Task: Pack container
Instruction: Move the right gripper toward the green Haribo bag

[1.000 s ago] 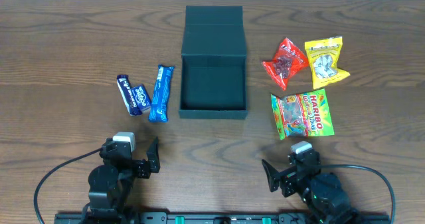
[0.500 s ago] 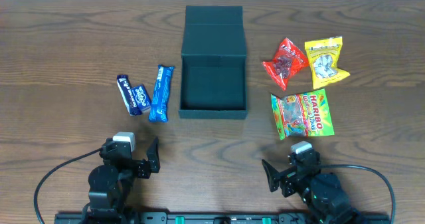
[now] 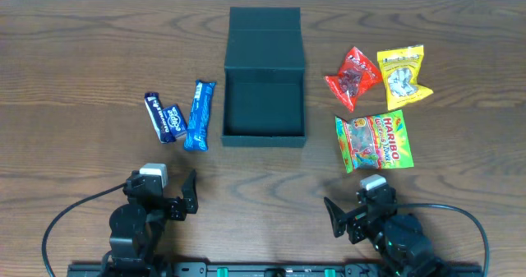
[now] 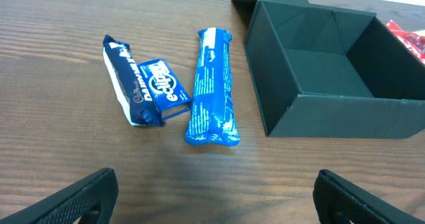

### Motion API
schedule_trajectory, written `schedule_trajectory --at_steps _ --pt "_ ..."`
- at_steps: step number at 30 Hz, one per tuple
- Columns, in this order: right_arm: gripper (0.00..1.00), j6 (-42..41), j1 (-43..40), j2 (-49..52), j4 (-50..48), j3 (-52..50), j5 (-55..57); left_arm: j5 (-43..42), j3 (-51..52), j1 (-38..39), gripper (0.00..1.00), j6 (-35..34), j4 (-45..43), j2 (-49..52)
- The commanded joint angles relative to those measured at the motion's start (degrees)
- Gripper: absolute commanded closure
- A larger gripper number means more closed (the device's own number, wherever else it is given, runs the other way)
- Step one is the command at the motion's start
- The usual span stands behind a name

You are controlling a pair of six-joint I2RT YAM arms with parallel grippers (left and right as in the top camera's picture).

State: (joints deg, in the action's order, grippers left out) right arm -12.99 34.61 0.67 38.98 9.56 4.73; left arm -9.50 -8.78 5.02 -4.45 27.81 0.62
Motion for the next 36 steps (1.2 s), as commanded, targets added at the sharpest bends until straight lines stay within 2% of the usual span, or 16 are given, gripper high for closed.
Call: schedule_trajectory --at_steps 1,4,6,8,14,21,28,30,36 --pt "0.01 -0.46 -0.42 -0.39 -0.20 -0.46 0.37 -0.42 1.01 -0.13 0.05 0.20 -0.17 -0.37" --pt "0.01 -1.51 -0.42 -0.39 -3.13 -0.48 -0.44 -0.42 1.01 -0.13 0.05 0.20 -0.17 -0.37" --pt "0.01 -6.14 -0.42 -0.39 -6.12 -0.48 -2.89 -0.42 1.01 -0.13 0.05 0.20 -0.17 -0.37" --pt "0.01 -13.05 -0.42 -0.39 -8.46 -0.48 -5.57 -0.42 1.01 -0.13 0.05 0.20 -0.17 -0.37" --pt "0.01 -44.44 -0.42 -0.39 -10.64 -0.48 -12.57 -0.42 1.01 -0.13 0.05 0.20 -0.17 -0.37" --pt "0.01 -45.72 -0.42 -0.39 -10.38 -0.48 -14.29 -0.42 1.01 -0.13 0.05 0.22 -0.17 -0.37" --pt "0.01 -48.85 -0.87 -0.35 -24.61 0.17 -13.09 -0.42 1.01 -0.13 0.05 0.20 -0.17 -0.37" --pt "0.01 -51.08 -1.68 0.13 -24.06 1.73 -10.43 -0.42 1.01 -0.13 0.05 0.20 -0.17 -0.37" --pt "0.01 -49.70 -5.62 6.95 -17.16 11.74 -6.80 -0.42 1.01 -0.13 0.05 0.20 -0.17 -0.37"
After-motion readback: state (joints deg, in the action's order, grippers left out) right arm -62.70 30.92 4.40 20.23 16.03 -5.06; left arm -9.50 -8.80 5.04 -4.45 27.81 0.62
